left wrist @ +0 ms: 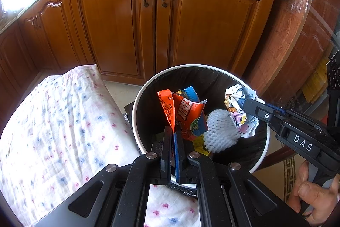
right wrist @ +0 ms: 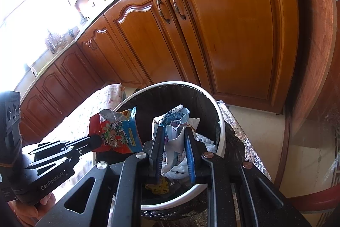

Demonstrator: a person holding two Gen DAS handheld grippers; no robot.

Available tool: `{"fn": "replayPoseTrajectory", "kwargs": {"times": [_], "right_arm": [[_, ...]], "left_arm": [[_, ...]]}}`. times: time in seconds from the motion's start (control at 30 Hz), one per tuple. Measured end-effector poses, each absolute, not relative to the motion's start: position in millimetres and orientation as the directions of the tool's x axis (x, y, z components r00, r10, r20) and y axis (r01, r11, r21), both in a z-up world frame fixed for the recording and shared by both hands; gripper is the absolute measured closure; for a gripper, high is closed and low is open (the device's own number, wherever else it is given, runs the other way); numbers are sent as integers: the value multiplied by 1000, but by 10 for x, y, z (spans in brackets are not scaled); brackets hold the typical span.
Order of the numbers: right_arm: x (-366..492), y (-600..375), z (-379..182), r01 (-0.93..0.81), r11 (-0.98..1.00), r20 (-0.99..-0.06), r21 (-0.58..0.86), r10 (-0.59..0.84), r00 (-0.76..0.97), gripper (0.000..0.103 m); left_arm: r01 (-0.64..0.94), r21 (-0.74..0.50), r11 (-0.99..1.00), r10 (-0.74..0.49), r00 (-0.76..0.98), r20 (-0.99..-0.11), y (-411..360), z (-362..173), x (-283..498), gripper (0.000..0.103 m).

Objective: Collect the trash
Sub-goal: 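Carry the snack bag and crumpled wrappers over the bin and release both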

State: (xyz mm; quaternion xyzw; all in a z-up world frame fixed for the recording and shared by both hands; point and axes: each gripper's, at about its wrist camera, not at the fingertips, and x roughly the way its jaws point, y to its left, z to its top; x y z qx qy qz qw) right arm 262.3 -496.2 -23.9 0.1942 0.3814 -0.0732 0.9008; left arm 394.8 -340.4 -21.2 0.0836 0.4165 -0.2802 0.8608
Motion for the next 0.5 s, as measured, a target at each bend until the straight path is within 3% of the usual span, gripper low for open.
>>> {"fn": "replayPoseTrajectory", "kwargs": {"times": [0.2, 0.23, 0.33, 0.5], "right_arm": [[2684, -4973, -268, 284, 915, -735, 287, 20, 677, 77], [2696, -4975, -274, 285, 915, -740, 286, 22, 672, 75], [2715, -4985, -279, 285, 912, -744, 294, 31, 667, 64], [2671, -4987, -259, 283, 907, -735, 311, 40, 677, 56]], "left_arm": [[553, -94, 828, -412, 487, -770, -3415, -185, 3968, 99], [548, -96, 831, -410, 486, -772, -3411, -182, 3975, 95], [538, -101, 837, -409, 492, -768, -3379, -161, 3974, 67], [535, -100, 839, -413, 506, -757, -3330, -131, 3930, 65]]}}
